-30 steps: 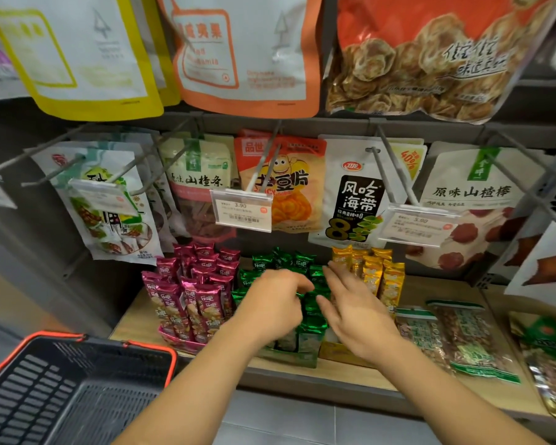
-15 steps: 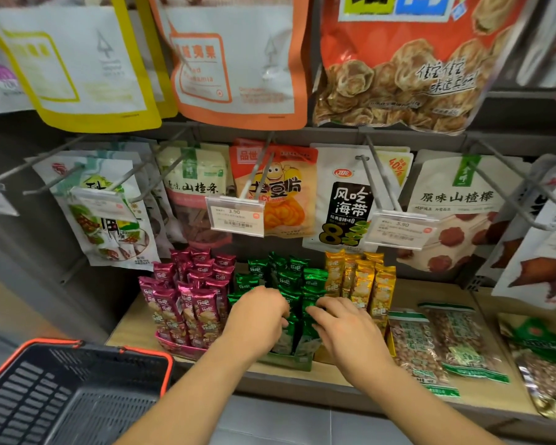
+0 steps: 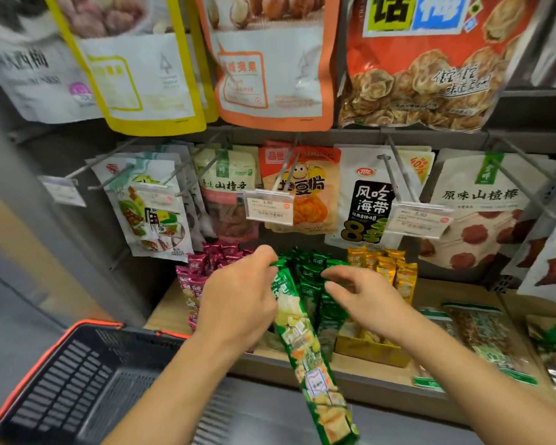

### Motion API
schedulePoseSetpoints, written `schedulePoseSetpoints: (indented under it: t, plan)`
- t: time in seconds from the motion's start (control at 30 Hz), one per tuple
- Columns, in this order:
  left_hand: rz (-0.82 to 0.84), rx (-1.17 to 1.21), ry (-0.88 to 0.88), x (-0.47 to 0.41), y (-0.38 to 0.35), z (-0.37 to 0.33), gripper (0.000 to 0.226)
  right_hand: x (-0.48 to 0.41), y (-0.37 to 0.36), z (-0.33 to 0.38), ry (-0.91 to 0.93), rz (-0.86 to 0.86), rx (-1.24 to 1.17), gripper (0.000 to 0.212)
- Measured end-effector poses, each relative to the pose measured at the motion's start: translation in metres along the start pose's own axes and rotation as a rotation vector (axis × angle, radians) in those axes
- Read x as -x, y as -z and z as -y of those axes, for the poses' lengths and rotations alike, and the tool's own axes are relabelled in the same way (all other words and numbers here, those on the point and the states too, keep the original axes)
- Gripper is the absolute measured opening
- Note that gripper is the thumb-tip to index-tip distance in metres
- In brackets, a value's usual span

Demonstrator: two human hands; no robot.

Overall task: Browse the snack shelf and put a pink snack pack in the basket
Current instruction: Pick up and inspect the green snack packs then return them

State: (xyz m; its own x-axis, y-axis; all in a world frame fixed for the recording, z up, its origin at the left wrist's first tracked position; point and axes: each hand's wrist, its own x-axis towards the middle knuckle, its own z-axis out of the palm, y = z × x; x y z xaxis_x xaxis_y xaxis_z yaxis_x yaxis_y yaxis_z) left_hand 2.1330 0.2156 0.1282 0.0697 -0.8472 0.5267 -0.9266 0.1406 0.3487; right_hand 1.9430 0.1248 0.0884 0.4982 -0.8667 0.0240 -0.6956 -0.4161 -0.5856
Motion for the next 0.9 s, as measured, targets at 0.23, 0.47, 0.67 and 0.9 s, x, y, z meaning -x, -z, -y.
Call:
schedulePoseSetpoints:
  t: [0.23,0.47,0.67,0.9]
  plan:
    - [0.103,0.719,0.284,0.002,0.005,-0.014,0.026,0.066,0.019,0.055,-0.046,0.47,-0.851,0.028]
    - [0.207,1.059,0.494,0.0,0.008,-0.015,0.032,0.07,-0.001,0.05,0.018,0.214,-0.844,0.034]
    - [0.127,1.192,0.624,0.0,0.011,-0.011,0.037,0.065,-0.012,0.055,0.11,0.099,-0.652,0.038]
    - [0.047,1.13,0.567,0.0,0.007,-0.012,0.035,0.064,-0.016,0.057,0.12,0.081,-0.698,0.042]
